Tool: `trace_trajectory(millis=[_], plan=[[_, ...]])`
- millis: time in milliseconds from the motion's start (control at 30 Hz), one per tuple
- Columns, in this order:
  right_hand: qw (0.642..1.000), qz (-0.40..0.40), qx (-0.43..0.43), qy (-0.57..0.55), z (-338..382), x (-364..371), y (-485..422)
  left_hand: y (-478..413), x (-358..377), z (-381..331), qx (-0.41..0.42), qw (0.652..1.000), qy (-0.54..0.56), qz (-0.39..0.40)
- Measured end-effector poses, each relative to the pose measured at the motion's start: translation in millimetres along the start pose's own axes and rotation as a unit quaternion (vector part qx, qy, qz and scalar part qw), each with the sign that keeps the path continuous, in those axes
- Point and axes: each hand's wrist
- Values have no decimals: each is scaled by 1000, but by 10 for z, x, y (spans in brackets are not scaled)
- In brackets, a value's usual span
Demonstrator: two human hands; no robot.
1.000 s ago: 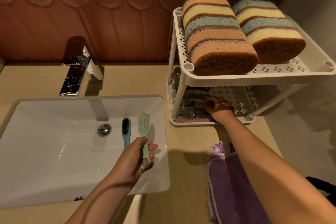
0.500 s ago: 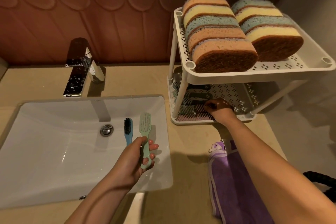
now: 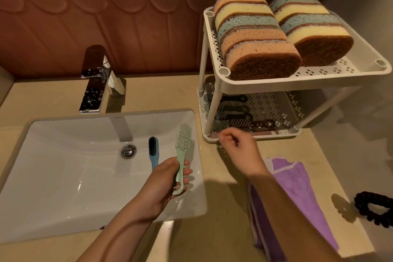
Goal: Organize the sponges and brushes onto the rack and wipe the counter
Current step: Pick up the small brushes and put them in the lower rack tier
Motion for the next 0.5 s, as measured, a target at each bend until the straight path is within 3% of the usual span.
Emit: trace_trajectory(millis=[200,500], plan=[[966,11,94,-241,-54,528,328,19,34,94,46,996,-80,12],[958,-132,64,-245,-103,440,215,-85,220,13,123,964,-228,60]])
Point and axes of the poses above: each hand's wrist, its own y-axis away from the middle knuckle, its own x-axis out of the palm, z = x × y, and after that the axes turned 5 degrees about -y, right-handed
